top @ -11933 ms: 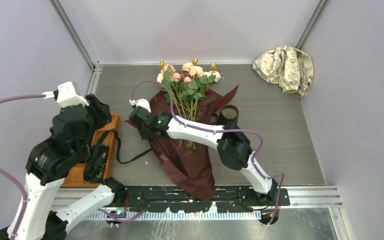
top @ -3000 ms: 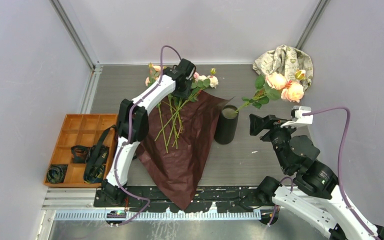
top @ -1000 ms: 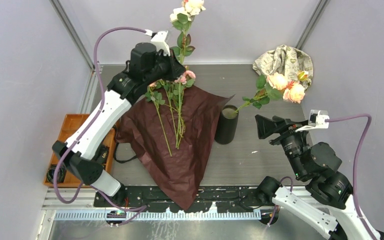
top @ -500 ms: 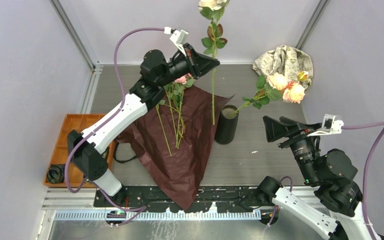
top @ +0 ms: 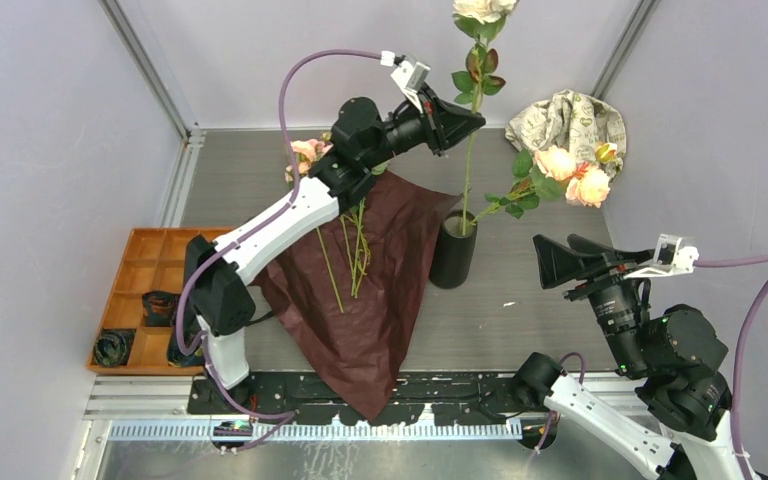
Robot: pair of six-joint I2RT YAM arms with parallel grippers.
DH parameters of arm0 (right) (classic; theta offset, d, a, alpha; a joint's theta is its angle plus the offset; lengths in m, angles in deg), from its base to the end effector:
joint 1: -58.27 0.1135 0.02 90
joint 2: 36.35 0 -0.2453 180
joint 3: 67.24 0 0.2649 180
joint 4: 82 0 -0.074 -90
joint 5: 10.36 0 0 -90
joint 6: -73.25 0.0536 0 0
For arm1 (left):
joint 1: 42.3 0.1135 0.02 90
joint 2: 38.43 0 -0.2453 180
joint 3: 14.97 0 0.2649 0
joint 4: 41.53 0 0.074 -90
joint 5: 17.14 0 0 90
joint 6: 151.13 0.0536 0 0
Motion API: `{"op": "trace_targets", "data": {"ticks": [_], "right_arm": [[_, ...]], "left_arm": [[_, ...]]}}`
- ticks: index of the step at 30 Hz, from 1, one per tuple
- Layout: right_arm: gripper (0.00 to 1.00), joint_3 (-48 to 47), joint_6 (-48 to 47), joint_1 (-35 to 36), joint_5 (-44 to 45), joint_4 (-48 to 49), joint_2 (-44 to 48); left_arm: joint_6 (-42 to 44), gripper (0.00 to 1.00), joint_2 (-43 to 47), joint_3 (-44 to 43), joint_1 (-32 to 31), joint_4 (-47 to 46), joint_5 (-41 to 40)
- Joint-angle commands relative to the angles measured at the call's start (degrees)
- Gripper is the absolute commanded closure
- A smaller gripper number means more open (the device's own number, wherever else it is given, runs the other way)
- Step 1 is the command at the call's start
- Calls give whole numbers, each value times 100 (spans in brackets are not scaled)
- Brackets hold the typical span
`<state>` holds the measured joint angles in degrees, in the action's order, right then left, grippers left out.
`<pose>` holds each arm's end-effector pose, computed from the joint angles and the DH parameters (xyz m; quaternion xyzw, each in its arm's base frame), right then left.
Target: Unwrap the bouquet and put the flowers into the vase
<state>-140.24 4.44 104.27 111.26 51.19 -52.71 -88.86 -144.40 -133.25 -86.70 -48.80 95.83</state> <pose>0.0537 0.0151 0.4243 0.0705 0.6499 0.2612 0.7103 0.3158 -0.3386 0.4471 0.2429 0.5355 -0.5642 0.5796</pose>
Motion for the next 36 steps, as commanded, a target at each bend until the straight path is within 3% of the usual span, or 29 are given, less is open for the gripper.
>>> {"op": "trace_targets", "data": {"ticks": [1, 8, 19, 27, 36], "right_arm": [[18, -66, -139, -21, -106, 163, -35], [18, 71, -159, -21, -189, 243, -75], [18, 280, -29, -21, -473, 520, -299], [17, 92, 16, -21, -656, 554, -518], [16, -242, -31, -21, -825, 636, -987]], "left_arm": [[438, 98, -148, -318, -71, -333, -166], [712, 98, -174, 6, -98, -297, -245], [793, 91, 453, 1604, -329, -421, -855], [758, 59, 879, 2125, -420, -76, -1321], [804, 56, 1876, 2827, -479, 516, -1879]]}}
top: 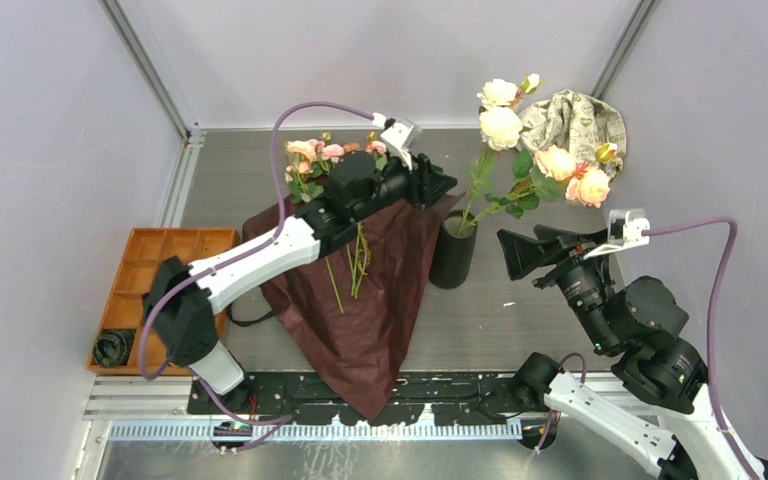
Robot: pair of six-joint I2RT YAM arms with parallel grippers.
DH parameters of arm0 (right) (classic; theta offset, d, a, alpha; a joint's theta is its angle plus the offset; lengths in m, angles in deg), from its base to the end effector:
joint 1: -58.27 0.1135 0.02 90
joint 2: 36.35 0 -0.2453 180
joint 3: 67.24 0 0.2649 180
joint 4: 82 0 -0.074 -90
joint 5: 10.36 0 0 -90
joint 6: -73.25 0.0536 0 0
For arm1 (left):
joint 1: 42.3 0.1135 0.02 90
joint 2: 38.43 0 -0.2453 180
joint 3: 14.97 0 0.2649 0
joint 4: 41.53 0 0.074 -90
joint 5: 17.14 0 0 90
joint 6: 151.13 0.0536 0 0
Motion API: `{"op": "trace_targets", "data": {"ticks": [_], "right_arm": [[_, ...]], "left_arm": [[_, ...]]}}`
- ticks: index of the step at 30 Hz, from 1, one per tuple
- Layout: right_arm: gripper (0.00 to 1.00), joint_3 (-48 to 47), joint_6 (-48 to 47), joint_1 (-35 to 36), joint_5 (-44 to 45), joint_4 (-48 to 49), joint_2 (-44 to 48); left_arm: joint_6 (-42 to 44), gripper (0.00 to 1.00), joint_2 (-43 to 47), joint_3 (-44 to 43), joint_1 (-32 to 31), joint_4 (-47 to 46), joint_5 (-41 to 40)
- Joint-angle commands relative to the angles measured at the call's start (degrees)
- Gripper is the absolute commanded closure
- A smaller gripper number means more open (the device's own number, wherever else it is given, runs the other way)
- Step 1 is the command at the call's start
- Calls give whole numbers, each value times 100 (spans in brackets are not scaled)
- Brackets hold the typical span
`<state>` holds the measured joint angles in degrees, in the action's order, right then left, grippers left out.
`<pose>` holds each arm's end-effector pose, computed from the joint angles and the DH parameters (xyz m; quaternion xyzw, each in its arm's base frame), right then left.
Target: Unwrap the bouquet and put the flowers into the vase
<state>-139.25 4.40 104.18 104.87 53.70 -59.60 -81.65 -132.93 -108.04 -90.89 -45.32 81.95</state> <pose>0.0800 0.0497 0.4190 0.0145 0.6816 0.2721 0.6791 0.2787 -0.3288 0.3567 0.2229 0.6557 -0.4531 0.5612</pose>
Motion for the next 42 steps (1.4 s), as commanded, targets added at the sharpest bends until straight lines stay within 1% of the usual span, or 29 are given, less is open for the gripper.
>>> {"op": "trace_targets", "data": {"ticks": [1, 4, 7, 9, 12, 15, 18, 23, 24, 30, 32, 34, 37, 42], "right_arm": [[17, -409, -33, -12, -232, 436, -419], [17, -744, 14, -12, -345, 580, -936], [17, -1182, 91, -12, -824, 830, -1659], [17, -1440, 170, 1, -1102, 988, -2142], [17, -1910, 236, 151, -1287, 1088, -2986], [18, -2623, -83, 681, -912, 987, -3979], [19, -3692, -419, 1147, -446, 468, -5153], [21, -5386, 25, 1234, -489, -562, -7079], [21, -5687, 109, 1236, -485, -744, -7323], [22, -7673, 460, 1117, -564, -2017, -9741], [25, -8314, 554, 1024, -654, -2291, -10467], [32, -8926, 738, 880, -827, -2460, -11090], [36, -9077, 1021, 670, -1087, -2390, -11674], [40, -8768, 1126, 547, -1250, -2054, -12043]], "left_arm": [[71, 56, 1042, 436, -89, 304, -679], [65, 57, 1920, 880, -188, 722, -1312], [69, 56, 2943, 1329, -236, 1075, -1874], [142, 55, 3544, 1422, -240, 1490, -2334], [192, 55, 4283, 1316, -248, 2277, -2891], [169, 55, 4846, 1205, -246, 2935, -3266], [100, 54, 5254, 1081, -249, 3459, -3568], [-1, 54, 5468, 728, -245, 4296, -3970], [26, 54, 5484, 671, -244, 4423, -4060], [47, 54, 5575, 379, -241, 5196, -4819], [43, 54, 5546, 222, -241, 5441, -4962], [16, 54, 5523, 170, -240, 5647, -5052], [3, 54, 5563, 238, -243, 5741, -5033], [79, 53, 5757, 487, -246, 5769, -5170]]}}
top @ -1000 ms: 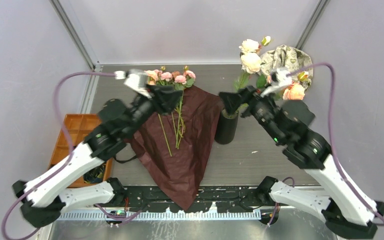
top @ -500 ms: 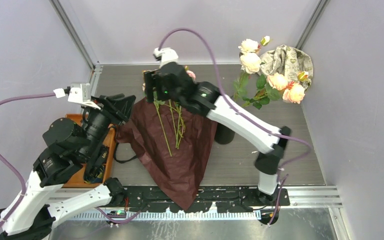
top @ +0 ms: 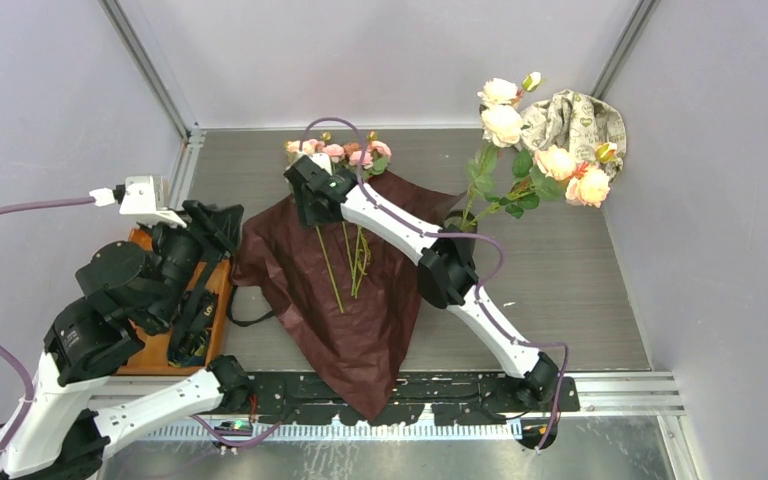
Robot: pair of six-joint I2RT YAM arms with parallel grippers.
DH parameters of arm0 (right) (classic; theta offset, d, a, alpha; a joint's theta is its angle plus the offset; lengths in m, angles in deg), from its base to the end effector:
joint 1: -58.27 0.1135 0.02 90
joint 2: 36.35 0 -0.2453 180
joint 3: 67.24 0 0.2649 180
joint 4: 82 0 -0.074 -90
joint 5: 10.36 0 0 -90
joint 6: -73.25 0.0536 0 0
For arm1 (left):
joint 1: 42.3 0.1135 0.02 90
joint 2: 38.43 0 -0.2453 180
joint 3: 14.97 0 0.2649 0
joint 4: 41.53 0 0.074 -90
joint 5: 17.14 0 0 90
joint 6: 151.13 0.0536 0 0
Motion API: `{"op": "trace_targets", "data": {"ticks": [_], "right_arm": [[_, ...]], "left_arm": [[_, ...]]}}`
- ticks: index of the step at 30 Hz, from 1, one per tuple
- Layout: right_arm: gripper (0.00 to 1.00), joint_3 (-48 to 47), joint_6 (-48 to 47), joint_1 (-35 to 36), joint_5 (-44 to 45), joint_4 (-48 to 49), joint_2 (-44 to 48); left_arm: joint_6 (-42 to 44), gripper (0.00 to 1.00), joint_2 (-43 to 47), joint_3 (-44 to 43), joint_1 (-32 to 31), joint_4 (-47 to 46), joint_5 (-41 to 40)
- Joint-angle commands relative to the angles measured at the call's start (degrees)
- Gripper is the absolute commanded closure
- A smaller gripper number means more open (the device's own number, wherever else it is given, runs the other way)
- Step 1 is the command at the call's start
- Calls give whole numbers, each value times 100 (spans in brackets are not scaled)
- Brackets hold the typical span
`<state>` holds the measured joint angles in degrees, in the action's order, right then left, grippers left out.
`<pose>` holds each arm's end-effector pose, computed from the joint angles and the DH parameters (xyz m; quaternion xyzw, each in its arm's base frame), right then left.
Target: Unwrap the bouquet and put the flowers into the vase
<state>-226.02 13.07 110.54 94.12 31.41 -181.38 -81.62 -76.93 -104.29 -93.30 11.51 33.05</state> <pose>0.3498 0.4302 0.2167 -0.1437 0.9302 0.1175 0.3168 0.0962 -0.0643 0.4671 -0.0494 0.7158 -0.1817 0.6724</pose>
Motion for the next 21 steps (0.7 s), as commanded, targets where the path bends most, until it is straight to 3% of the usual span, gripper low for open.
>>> {"op": "trace_targets", "data": {"ticks": [1, 18, 21], "right_arm": [[40, -84, 261, -100, -195, 199, 71], [47, -164, 491, -217, -606, 718, -707], [53, -145, 488, -244, -587, 764, -797]], "left_arm": [[91, 52, 187, 146, -4, 81, -342], [115, 52, 158, 424, -3, -44, -358], [102, 52, 87, 422, -2, -43, -308]]}}
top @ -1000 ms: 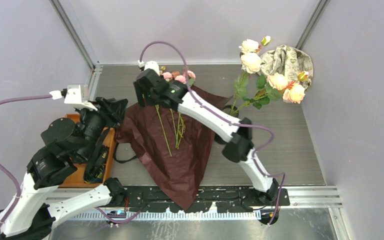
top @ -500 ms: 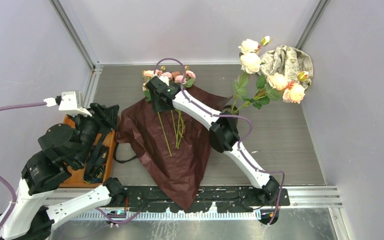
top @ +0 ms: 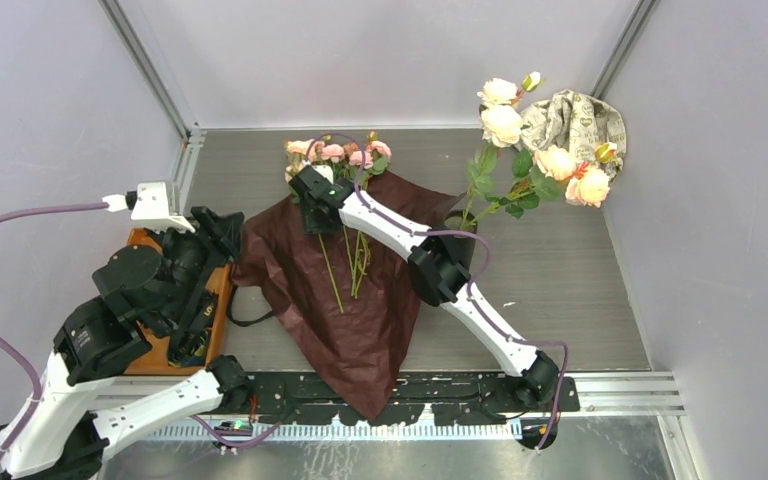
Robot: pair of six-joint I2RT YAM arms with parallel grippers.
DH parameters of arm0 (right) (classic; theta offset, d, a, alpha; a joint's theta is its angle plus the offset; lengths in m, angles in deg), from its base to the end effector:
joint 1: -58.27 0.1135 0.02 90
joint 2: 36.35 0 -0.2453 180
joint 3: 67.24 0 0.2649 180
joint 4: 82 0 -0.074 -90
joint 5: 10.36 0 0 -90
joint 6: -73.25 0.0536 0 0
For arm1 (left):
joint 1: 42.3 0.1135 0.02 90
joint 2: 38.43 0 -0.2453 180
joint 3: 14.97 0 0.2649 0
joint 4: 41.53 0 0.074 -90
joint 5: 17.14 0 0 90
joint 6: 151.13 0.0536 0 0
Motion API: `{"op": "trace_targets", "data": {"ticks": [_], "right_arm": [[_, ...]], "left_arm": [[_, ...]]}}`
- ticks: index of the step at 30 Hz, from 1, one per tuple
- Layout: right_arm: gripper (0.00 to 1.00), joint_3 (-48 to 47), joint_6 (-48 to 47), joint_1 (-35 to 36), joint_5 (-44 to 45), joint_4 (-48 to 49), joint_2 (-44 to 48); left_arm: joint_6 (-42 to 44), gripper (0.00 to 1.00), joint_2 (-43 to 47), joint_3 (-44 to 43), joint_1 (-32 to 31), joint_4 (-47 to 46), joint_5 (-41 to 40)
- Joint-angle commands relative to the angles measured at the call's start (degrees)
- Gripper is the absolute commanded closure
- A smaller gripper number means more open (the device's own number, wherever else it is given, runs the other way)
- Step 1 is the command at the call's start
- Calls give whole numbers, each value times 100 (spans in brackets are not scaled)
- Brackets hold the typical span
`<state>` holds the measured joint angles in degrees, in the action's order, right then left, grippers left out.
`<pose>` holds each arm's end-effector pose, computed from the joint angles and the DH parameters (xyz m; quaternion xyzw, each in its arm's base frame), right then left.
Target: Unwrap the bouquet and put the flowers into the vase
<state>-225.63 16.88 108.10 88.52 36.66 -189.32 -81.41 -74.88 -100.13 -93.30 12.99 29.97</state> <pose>0.3762 0.4328 0.1448 -0.1119 0.9469 0.1392 0.2673 0.0977 -0.0627 0.4468 -0.0534 0.7309 -0.1431 0.6652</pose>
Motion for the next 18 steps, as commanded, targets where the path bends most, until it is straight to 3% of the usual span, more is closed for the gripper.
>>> {"op": "trace_targets", "data": {"ticks": [1, 12, 18], "right_arm": [[56, -184, 117, -7, -21, 254, -30], [95, 14, 153, -34, 90, 413, 137], [99, 645, -48, 64, 274, 731, 999]], "left_arm": [[84, 52, -124, 9, -3, -192, 0], [128, 52, -41, -17, -6, -162, -97], [103, 52, -27, -67, 1, -115, -91]]}}
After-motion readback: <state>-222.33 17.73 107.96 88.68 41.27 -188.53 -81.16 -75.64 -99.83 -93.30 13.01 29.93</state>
